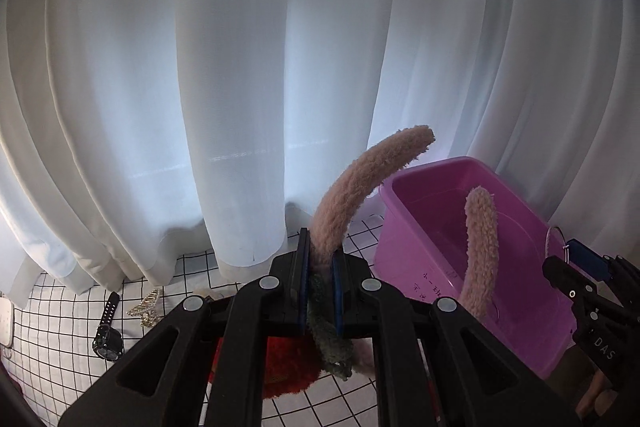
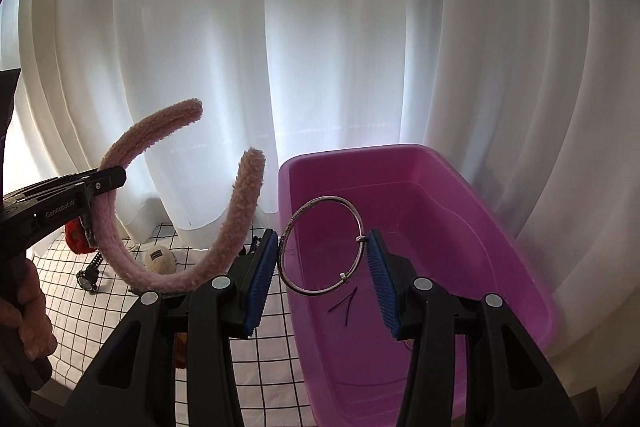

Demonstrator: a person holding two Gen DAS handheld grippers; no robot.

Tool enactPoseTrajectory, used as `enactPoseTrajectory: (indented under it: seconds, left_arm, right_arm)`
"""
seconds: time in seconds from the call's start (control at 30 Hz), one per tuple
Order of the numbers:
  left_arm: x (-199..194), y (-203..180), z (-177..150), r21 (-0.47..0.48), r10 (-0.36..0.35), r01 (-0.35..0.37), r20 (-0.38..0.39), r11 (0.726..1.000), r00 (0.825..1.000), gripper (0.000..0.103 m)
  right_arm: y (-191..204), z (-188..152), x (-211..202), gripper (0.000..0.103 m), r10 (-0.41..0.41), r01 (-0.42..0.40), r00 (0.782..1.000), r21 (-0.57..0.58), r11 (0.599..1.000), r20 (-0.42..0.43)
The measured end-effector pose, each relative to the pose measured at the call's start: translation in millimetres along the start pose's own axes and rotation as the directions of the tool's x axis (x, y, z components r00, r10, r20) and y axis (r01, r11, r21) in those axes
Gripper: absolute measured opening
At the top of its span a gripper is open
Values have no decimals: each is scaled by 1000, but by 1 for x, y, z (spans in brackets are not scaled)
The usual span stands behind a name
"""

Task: Organize jewelry
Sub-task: 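Lift and carry the headband and bangle over the pink tub with both tools, then open both tools to drop the headband and bangle into the tub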

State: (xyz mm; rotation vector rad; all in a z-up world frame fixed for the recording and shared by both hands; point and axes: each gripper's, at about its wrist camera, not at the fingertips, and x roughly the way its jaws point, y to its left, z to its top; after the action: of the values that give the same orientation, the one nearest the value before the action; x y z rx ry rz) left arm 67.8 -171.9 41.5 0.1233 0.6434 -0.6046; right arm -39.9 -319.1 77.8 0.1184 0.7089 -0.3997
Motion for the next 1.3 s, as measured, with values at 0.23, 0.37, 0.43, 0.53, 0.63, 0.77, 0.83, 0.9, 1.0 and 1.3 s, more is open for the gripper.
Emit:
enactPoseTrajectory:
  seconds: [0.23, 0.37, 0.43, 0.53, 0.63, 0.77, 0.83, 0.9, 1.0, 1.3]
  left_arm:
    - [19, -50, 23, 45, -69, 68, 4, 997, 998, 10]
    - [33, -78, 30, 75, -100, 99, -1, 992, 995, 10]
    - [41, -91, 33, 92, -113, 113, -8, 989, 994, 10]
    - [54, -109, 36, 108, -136, 138, -27, 985, 990, 10]
    - [68, -124, 37, 124, -149, 154, -47, 980, 988, 10]
    - [83, -137, 35, 137, -149, 158, -76, 978, 986, 10]
    - [93, -145, 35, 140, -144, 157, -101, 978, 984, 10]
    - [106, -144, 32, 140, -135, 153, -130, 978, 982, 10]
    - [121, -150, 25, 144, -121, 145, -168, 979, 978, 12]
    - [144, -160, 11, 178, -83, 126, -228, 976, 970, 19]
  right_arm:
    - [-41, 7, 0, 45, -58, 58, 998, 42, 997, 9]
    - [-66, 5, 3, 45, -83, 83, 997, 67, 994, -10]
    - [-76, 2, 7, 45, -94, 96, 995, 79, 992, -22]
    - [-90, 0, 13, 45, -105, 109, 994, 97, 989, -42]
    - [-102, -1, 22, 45, -111, 117, 992, 119, 986, -63]
    - [-116, -7, 32, 45, -113, 126, 989, 137, 983, -97]
    - [-119, -10, 38, 45, -111, 128, 987, 143, 981, -117]
    - [-121, -13, 42, 45, -108, 128, 985, 148, 981, -136]
    - [-125, -19, 51, 45, -102, 129, 981, 162, 978, -166]
    - [-126, -28, 68, 49, -101, 138, 970, 158, 978, -222]
